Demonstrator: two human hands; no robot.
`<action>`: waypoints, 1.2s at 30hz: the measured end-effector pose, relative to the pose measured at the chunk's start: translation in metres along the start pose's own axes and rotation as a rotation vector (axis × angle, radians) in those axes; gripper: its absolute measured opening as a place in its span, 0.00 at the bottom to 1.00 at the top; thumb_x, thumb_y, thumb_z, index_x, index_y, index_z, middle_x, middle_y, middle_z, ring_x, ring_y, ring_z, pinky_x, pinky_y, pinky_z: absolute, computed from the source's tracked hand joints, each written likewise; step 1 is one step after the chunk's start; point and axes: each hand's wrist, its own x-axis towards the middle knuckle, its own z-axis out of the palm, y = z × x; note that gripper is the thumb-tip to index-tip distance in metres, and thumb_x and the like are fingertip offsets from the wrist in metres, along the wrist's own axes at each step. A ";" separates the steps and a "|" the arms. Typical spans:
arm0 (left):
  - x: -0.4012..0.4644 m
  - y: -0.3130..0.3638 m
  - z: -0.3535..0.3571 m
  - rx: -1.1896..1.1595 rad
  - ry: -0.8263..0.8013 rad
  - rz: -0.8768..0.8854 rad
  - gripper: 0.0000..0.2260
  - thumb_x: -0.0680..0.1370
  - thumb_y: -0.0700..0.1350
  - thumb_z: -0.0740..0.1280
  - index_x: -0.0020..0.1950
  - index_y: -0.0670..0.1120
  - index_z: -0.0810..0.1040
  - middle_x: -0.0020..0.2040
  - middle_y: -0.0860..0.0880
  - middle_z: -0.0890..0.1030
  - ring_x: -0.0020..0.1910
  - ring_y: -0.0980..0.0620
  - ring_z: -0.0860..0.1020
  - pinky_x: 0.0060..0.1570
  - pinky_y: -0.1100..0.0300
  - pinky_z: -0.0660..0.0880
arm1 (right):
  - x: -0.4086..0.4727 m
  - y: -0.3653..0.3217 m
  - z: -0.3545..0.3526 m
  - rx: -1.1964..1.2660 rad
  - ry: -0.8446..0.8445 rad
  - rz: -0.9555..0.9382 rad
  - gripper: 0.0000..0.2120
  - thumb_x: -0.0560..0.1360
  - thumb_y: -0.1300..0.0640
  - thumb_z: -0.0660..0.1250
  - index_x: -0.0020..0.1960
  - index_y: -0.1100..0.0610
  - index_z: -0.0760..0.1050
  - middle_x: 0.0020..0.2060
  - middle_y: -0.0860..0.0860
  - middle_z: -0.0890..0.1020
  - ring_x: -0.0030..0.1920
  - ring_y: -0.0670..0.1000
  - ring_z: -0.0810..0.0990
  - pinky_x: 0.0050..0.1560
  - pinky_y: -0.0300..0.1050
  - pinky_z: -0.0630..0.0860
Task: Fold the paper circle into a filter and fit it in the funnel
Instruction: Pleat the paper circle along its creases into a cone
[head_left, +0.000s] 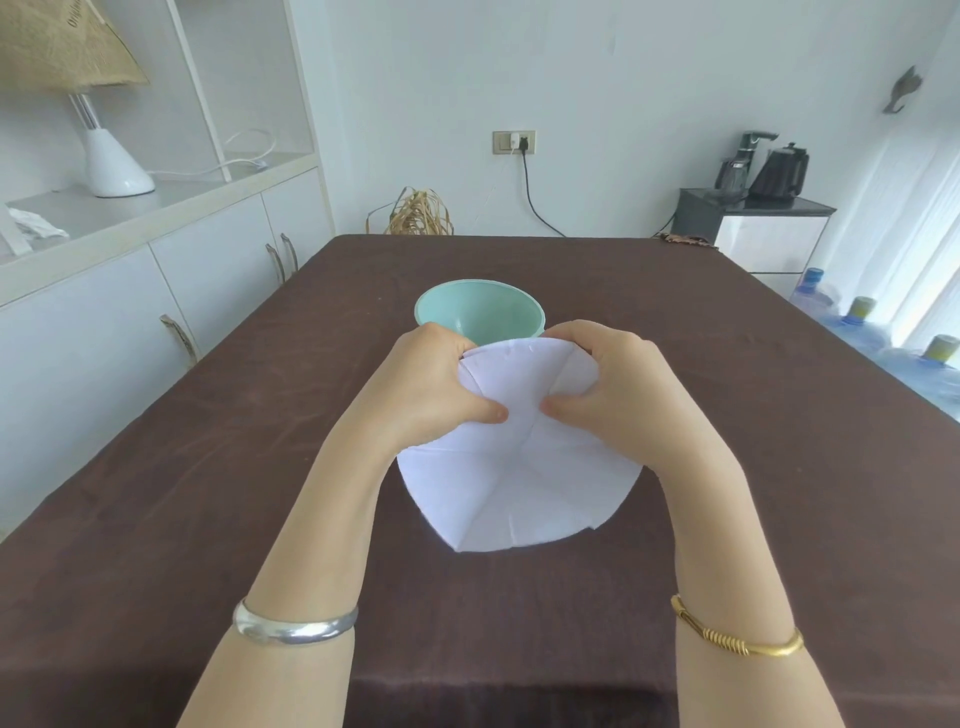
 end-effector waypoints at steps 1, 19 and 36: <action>0.000 0.001 0.000 0.003 0.001 -0.004 0.15 0.63 0.43 0.77 0.41 0.34 0.79 0.41 0.35 0.82 0.35 0.44 0.78 0.38 0.53 0.74 | 0.001 0.000 0.001 -0.016 0.009 -0.004 0.19 0.67 0.62 0.69 0.55 0.47 0.77 0.39 0.43 0.80 0.41 0.47 0.77 0.31 0.28 0.70; -0.005 -0.001 -0.003 0.014 0.102 0.005 0.07 0.67 0.43 0.75 0.37 0.40 0.82 0.37 0.35 0.82 0.30 0.45 0.75 0.33 0.58 0.70 | -0.002 0.002 -0.001 0.081 -0.040 0.064 0.24 0.66 0.61 0.72 0.60 0.47 0.74 0.44 0.38 0.79 0.44 0.43 0.78 0.36 0.33 0.72; -0.005 -0.006 -0.001 0.039 0.210 -0.038 0.10 0.68 0.43 0.72 0.37 0.36 0.79 0.31 0.46 0.70 0.29 0.52 0.64 0.30 0.59 0.60 | -0.008 0.014 -0.010 0.246 -0.080 0.143 0.03 0.70 0.63 0.71 0.43 0.58 0.83 0.40 0.55 0.86 0.44 0.60 0.84 0.50 0.61 0.79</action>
